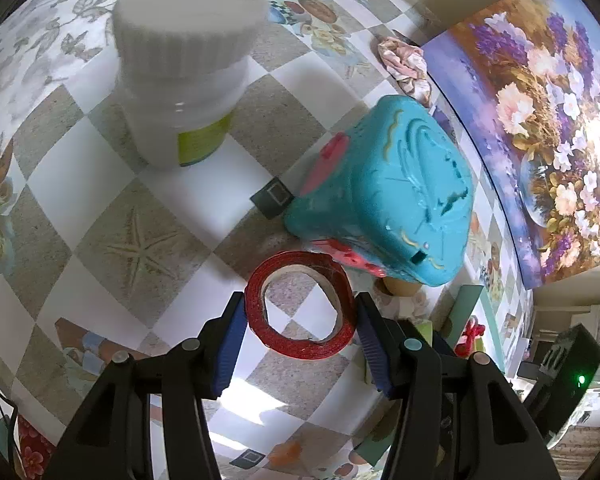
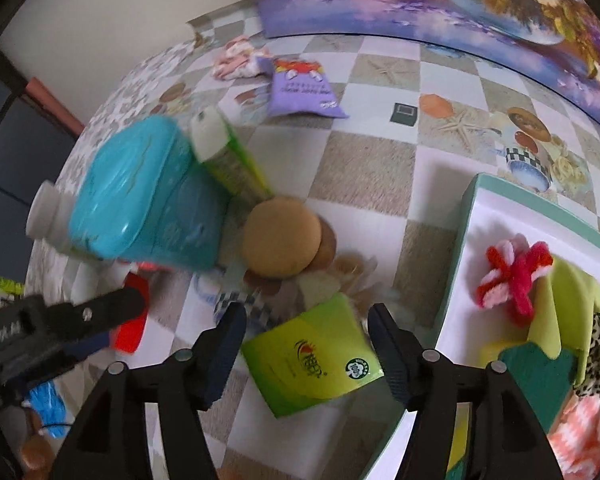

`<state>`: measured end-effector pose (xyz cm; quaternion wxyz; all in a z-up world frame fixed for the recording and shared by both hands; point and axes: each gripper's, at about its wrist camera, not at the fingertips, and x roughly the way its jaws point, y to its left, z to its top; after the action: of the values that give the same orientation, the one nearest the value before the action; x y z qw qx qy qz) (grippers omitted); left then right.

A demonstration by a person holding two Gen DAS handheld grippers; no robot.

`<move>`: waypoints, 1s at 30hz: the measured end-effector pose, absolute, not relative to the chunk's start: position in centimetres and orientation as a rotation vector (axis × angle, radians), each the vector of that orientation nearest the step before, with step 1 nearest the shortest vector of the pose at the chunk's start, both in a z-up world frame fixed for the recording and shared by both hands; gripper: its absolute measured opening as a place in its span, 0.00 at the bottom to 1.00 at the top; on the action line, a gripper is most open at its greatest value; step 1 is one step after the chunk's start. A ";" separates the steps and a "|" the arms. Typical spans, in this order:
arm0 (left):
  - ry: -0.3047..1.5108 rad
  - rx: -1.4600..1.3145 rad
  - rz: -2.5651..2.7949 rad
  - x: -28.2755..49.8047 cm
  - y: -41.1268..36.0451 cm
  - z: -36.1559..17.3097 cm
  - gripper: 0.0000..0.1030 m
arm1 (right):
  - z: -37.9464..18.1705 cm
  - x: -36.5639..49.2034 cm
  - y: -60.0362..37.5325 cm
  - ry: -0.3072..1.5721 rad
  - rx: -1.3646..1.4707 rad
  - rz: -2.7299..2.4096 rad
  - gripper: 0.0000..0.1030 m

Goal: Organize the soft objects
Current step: 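Hold the left gripper at the tape roll while the right gripper approaches the green tissue pack, then grasp the green tissue pack with the right gripper while the left gripper grasps the red tape roll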

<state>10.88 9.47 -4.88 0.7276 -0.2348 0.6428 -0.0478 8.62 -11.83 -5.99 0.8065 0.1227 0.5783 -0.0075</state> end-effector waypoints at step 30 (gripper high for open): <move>1.387 -0.487 -0.098 9.5 10.0 -3.8 0.54 | -3.6 4.3 -8.4 1.209 0.070 -0.036 0.64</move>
<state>9.54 9.98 -3.85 0.7406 -0.2222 0.6326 -0.0445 4.27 -8.37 -3.57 0.8220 0.0331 0.5683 -0.0167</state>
